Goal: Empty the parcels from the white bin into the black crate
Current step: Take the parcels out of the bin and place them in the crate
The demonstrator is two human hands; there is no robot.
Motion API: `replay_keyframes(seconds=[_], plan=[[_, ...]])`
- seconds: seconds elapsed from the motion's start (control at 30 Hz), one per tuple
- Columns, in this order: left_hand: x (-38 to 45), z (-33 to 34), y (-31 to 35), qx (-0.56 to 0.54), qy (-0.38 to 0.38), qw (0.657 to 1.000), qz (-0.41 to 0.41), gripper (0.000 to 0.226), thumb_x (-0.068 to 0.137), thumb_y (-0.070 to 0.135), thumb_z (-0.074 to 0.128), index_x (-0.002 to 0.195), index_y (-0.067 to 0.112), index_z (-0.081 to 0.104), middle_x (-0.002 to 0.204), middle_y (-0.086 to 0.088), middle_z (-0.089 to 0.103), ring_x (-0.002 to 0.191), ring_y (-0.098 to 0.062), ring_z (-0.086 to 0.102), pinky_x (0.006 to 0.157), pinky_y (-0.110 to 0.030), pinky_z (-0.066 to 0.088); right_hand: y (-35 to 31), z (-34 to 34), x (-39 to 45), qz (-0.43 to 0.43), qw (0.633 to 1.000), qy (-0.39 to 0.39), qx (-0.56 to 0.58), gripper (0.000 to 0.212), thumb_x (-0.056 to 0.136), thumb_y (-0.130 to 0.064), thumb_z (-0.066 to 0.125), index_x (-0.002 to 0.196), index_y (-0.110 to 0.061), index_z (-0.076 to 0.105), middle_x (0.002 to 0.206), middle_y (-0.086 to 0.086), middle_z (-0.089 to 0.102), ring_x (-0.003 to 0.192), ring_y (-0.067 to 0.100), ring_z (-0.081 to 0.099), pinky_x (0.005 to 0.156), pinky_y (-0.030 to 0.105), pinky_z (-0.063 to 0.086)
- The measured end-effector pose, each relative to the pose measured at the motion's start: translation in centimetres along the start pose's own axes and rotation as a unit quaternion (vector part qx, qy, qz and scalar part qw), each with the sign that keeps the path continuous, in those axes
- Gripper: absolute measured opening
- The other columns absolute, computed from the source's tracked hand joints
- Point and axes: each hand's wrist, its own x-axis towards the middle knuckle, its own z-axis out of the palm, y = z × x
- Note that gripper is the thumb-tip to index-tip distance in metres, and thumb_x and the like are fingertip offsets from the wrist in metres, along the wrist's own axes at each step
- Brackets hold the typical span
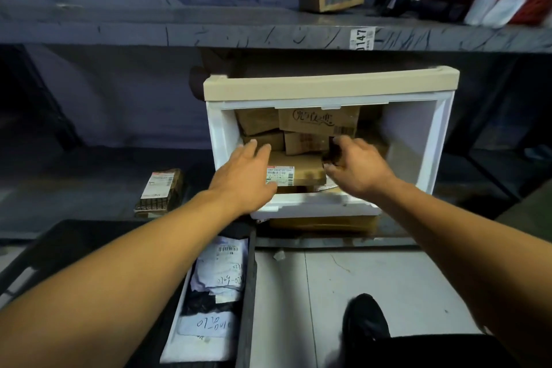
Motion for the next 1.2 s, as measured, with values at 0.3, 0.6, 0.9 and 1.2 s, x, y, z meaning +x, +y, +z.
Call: replay_keyframes(seconds=[0.3,0.6,0.9,1.2], plan=[[9.7,0.0,1.6,-0.287,0.104,0.943,-0.134,0.044,0.089,0.038,0.070,0.124,0.015,0.056,0.125,-0.005,0.064,0.115,-0.028,0.060,0.095,-0.035,0.050,2.3,0.3,6.6,0.176,0.926,0.143,0.301,0.063,0.083,-0.030,0.067,0.141,-0.018,0.044,0.131,0.010,0.060,0.121,0.034,0.058,0.104,0.043,0.049],[13.1,1.5,3.2,-0.491,0.116,0.838,-0.206,0.052,0.084,0.043,0.074,0.126,0.016,0.060,0.121,-0.003,0.063,0.113,-0.024,0.060,0.095,-0.035,0.049,1.6,0.8,9.3,0.138,0.849,0.119,0.495,0.059,0.092,-0.020,0.067,0.146,-0.022,0.044,0.129,0.002,0.063,0.117,0.022,0.060,0.102,0.034,0.047],[10.1,1.2,3.3,-0.584,0.110,0.785,-0.178,0.051,0.079,0.029,0.072,0.128,0.023,0.058,0.125,0.002,0.067,0.116,-0.020,0.060,0.103,-0.048,0.048,1.3,0.2,5.4,0.116,0.825,0.075,0.548,0.055,0.099,-0.010,0.055,0.147,-0.029,0.038,0.118,0.002,0.064,0.114,0.022,0.061,0.098,0.040,0.055],[1.9,-0.2,2.9,-0.678,0.101,0.697,-0.208,0.029,0.094,0.041,0.066,0.112,0.024,0.052,0.113,-0.005,0.064,0.105,-0.022,0.060,0.092,-0.059,0.049,-0.9,-1.2,-2.2,0.159,0.791,0.070,0.586,0.039,0.095,-0.027,0.059,0.131,-0.032,0.043,0.116,0.000,0.060,0.111,0.026,0.059,0.070,0.037,0.049]])
